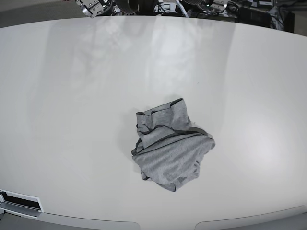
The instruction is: Layout the t-shirt on the table in an organized manner, then fold the t-shirt properly
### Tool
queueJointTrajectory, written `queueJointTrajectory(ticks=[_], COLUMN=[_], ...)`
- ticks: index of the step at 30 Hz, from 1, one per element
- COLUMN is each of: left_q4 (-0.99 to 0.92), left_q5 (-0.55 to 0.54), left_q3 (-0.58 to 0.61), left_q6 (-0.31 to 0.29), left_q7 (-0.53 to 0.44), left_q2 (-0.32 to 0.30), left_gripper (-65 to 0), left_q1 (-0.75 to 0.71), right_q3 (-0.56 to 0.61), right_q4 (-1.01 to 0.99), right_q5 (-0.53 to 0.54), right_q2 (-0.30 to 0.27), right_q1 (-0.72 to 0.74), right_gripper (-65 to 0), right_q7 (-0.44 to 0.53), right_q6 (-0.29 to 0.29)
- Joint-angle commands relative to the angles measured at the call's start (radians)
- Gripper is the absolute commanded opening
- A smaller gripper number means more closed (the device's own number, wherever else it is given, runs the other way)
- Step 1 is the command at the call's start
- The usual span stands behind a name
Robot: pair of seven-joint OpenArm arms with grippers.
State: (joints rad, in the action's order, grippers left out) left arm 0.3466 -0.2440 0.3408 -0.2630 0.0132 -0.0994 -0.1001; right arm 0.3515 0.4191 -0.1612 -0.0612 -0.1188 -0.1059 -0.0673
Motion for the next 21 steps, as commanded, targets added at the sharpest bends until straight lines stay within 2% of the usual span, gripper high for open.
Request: queueJointTrajectory(ticks=[1,3,5,10,13,18,21], left_q4=[0.006,0.007,0.007,0.007,0.010,0.077,0.153], left_q5=[0.000,0.005,0.011,0.010,0.010,0.006,0.006], left_q3=[0.003,0.003,0.003,0.003,0.003,0.003,0.003], left_q6=[-0.007,-0.007,-0.007,-0.007,-0.008,-0.008,-0.008], left_q7=[-0.003,0.015,0.053,0.187,0.202,0.198,0.211], left_q2=[0.000,0.000,0.000,-0.005,-0.021,-0.054,-0.076], left_gripper=[-65.0,-65.0,-65.0,-65.0,-65.0,-65.0,-65.0], left_q1=[-0.003,-0.005,-0.005,-0.008,-0.021,-0.089,-0.147], right_q3=[0.002,0.002,0.002,0.002,0.002,0.002,0.002], right_q4=[0.007,0.007,0.007,0.007,0.013,0.070,0.122], right_q5=[-0.001,-0.001,-0.002,-0.002,-0.002,-0.001,0.000], right_q2=[-0.002,-0.003,-0.003,-0.005,-0.009,-0.014,-0.019], right_q1=[0.003,0.003,0.003,-0.004,-0.022,-0.087,-0.135], right_gripper=[-65.0,-65.0,-65.0,-65.0,-65.0,-65.0,-65.0], right_q7=[0.003,-0.003,-0.050,-0.150,-0.169,-0.169,-0.210], right_q6=[0.000,0.000,-0.014,-0.030,-0.036,-0.181,-0.206])
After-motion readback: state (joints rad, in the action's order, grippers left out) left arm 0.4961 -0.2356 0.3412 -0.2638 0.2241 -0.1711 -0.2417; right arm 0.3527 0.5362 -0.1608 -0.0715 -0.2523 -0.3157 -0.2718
